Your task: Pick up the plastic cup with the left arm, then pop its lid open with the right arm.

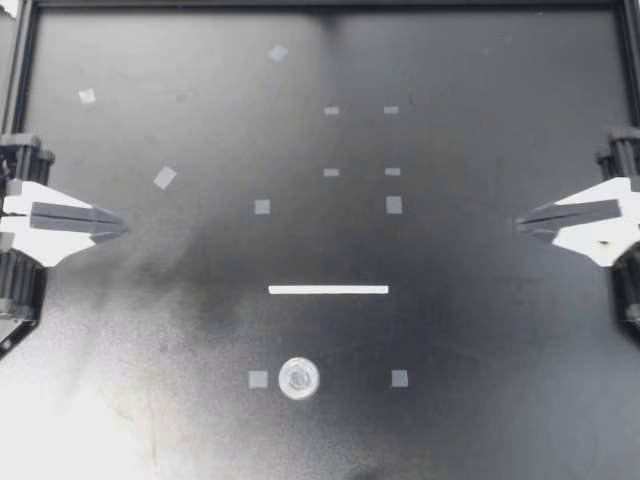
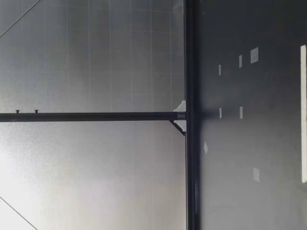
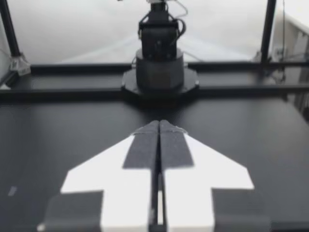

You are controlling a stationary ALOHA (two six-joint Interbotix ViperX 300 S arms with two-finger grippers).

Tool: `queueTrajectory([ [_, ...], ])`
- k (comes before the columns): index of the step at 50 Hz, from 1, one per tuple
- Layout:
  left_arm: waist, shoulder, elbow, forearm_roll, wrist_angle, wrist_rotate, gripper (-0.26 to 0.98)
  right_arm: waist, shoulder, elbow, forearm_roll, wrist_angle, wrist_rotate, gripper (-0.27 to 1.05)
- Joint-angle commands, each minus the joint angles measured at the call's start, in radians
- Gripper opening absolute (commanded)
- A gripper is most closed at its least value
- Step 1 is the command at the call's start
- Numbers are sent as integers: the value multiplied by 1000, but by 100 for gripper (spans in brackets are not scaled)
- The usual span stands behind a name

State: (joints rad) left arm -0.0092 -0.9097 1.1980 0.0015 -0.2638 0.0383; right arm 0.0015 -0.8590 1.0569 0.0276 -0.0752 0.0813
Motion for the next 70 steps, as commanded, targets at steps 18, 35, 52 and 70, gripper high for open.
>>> queueTrajectory([
  [18,-110,304,-98,0,-74,-15,-8,40,485,-215,9,-20,3,-17],
  [35,-133,494,-109,-3,-160,-83,29,137,749,-252,8,-192,199,-17],
  [52,-179,687,-141,-3,-207,-130,39,186,930,-304,-11,-275,258,-17],
  [70,-207,864,-183,-3,-206,-156,55,187,1057,-380,-15,-273,304,-17],
])
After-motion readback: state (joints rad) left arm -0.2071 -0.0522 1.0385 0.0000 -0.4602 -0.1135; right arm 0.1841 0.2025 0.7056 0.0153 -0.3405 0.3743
